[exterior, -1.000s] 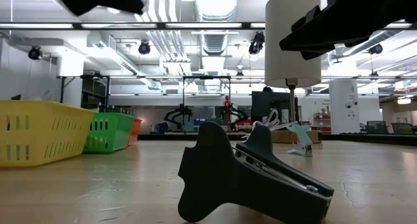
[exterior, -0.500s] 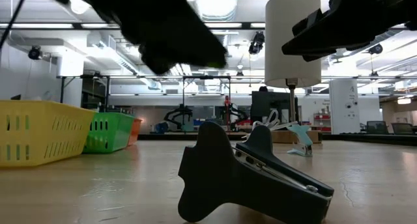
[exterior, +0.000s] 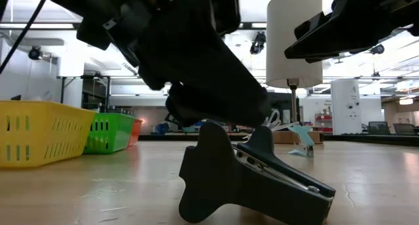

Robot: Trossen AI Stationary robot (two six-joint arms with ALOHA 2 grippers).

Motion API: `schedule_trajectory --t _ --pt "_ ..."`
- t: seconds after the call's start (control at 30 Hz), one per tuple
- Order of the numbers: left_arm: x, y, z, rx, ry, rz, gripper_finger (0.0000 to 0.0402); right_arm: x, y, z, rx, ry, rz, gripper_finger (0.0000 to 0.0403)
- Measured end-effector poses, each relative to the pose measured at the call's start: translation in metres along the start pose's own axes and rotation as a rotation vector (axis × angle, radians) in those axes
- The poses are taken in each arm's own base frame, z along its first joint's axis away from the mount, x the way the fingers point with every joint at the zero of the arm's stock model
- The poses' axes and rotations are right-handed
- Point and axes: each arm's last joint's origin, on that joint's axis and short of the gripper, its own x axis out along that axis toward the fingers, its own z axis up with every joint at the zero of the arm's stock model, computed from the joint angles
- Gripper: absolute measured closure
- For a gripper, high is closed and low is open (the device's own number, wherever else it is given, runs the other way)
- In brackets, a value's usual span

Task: Pick and place Stapler, Stapler remover, tape
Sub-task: Put the gray staple remover into the yellow basket

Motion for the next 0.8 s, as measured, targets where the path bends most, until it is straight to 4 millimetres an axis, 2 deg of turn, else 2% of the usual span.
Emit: schedule_trajectory --t 0.23,0.43,0.8 --pt "0.006 -0.002 -0.003 -0.035 0.038 -0.059 0.0219 0.000 0.000 -0.002 -0.001 0.005 0.000 0.0339" --pt "0.007 -0.005 -0.005 -0.037 0.048 -0.069 0.0220 0.000 0.000 -0.004 -0.002 0.011 -0.001 0.0339" --pt "0.014 0.001 -0.014 -0.039 0.061 -0.028 0.0223 -0.001 0.000 -0.004 0.004 0.010 -0.001 0.0339"
